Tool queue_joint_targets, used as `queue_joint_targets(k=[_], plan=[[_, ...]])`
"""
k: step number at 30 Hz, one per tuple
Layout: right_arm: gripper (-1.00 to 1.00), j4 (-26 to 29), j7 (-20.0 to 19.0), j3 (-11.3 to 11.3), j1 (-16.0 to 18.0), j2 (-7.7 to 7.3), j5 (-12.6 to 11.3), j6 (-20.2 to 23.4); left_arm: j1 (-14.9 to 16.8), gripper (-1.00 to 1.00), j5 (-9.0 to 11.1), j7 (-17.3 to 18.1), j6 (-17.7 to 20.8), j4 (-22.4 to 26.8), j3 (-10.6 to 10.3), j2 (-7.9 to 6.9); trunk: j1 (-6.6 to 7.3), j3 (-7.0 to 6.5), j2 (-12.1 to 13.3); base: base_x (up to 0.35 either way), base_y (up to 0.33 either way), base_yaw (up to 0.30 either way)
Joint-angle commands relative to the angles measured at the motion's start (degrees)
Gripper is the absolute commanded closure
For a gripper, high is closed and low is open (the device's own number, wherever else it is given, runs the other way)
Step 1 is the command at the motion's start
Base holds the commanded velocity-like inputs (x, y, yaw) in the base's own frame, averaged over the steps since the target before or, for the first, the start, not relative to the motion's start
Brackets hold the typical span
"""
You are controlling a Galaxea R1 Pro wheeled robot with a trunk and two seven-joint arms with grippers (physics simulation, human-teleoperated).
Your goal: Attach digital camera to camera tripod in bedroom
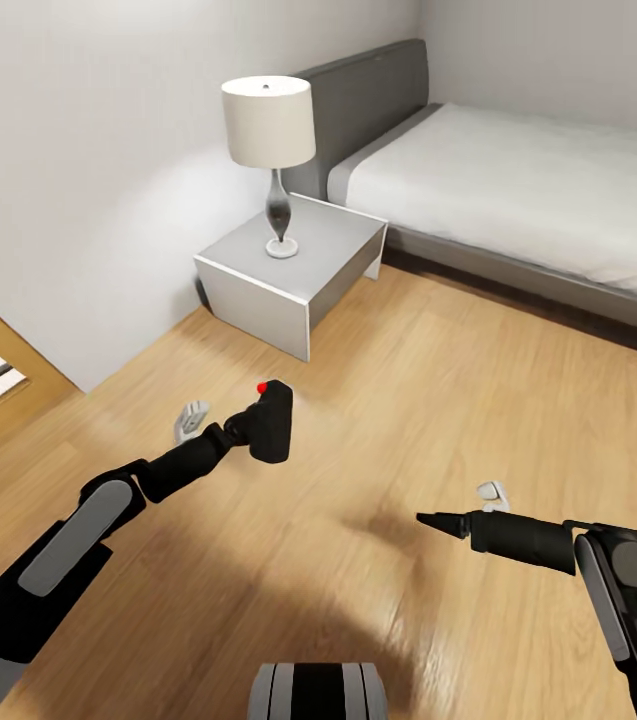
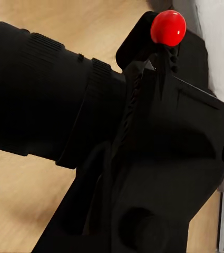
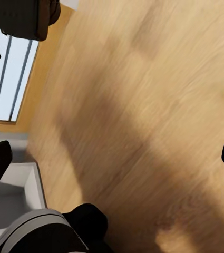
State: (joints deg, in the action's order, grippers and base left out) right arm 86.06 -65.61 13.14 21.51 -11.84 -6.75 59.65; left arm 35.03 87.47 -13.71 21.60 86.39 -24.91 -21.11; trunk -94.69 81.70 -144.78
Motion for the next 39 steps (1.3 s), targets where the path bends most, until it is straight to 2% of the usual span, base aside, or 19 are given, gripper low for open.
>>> queue_joint_targets(k=[1,8,9,12,13,39], plan=[[-1.0,0.0,0.0,0.0,0.0,-0.03,-0.2,0.4,0.0,1.0,0.5,-0.7,0.0,0.1,-0.1,-0.03,0.03,-0.19,0.0,0.0,0.0,0.0],[-1.0,0.1,-0.2,0.2,0.0,-0.1,-0.6,0.4,0.0,1.0,0.5,-0.7,0.0,0.1,-0.8,0.12,0.21,-1.74,0.1,0.0,0.0,0.0],[-1.0,0.2,-0.5,2.9,0.0,-0.12,-0.9,0.4,0.0,1.0,0.4,-0.6,0.0,0.1,-3.4,2.1,0.24,-1.96,0.1,0.0,0.0,0.0],[-1.0,0.2,-0.5,3.8,0.0,-0.12,-1.0,0.4,0.0,1.0,0.4,-0.6,0.0,0.1,-3.7,2.66,0.32,-2.63,0.1,0.0,0.0,0.0],[-1.0,0.2,-0.5,4.8,0.0,-0.12,-0.8,0.4,0.0,1.0,0.4,-0.7,-0.1,0.0,-3.9,3.1,0.34,-2.85,0.2,0.0,0.0,0.0],[-1.0,0.3,-0.7,4.8,0.0,-0.1,-1.1,0.4,0.0,1.0,0.5,-0.8,-0.2,-0.1,-3.8,2.83,1.01,-8.61,0.5,0.0,0.0,0.0]])
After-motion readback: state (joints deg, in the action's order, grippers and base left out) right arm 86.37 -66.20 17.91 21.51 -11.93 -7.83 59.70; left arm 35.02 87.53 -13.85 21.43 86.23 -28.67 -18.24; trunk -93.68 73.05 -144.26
